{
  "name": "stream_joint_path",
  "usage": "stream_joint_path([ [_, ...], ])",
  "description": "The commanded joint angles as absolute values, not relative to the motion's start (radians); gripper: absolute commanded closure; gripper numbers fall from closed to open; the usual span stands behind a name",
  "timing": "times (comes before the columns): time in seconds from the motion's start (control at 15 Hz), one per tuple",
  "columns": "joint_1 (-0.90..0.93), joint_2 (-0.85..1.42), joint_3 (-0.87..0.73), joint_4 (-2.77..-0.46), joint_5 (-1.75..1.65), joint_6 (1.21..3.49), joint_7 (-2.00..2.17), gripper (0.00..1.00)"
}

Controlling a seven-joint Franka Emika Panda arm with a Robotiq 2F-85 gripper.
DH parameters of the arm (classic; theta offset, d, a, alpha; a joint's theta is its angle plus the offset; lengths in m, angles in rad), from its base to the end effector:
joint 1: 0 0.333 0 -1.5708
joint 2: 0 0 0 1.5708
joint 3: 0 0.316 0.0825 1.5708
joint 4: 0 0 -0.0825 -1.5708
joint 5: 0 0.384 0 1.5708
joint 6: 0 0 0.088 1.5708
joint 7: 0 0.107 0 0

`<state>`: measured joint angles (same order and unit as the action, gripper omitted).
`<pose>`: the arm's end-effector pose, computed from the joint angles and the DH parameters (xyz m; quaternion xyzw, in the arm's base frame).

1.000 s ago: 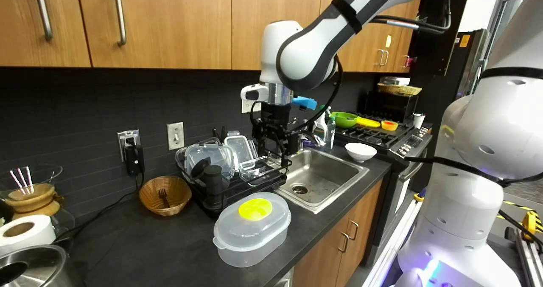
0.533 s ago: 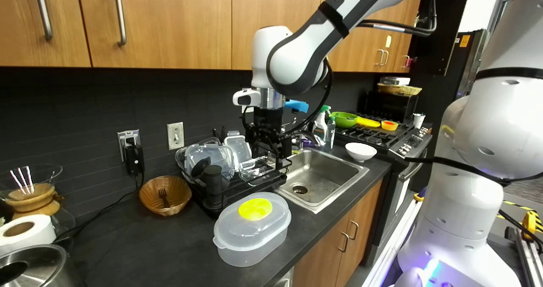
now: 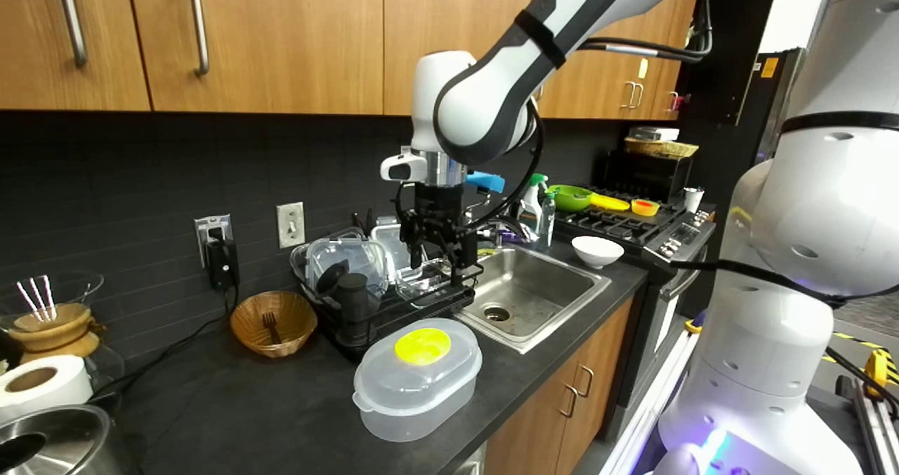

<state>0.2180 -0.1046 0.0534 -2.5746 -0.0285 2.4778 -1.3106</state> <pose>0.4253 0.1181 0.3002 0.6952 0.7187 -0.0025 0.0120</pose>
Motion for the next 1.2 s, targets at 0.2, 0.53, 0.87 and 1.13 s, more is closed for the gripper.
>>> stream_joint_path([
  [0.2, 0.19, -0.032, 0.068, -2.536, 0.04, 2.511, -1.383, 0.0],
  [0.53, 0.177, 0.003, 0.077, -2.522, 0.069, 2.53, -1.406, 0.0],
  [0.87, 0.159, 0.033, 0.085, -2.513, 0.072, 2.549, -1.404, 0.0],
  [1.13, 0.145, 0.053, 0.093, -2.508, 0.079, 2.561, -1.406, 0.0],
])
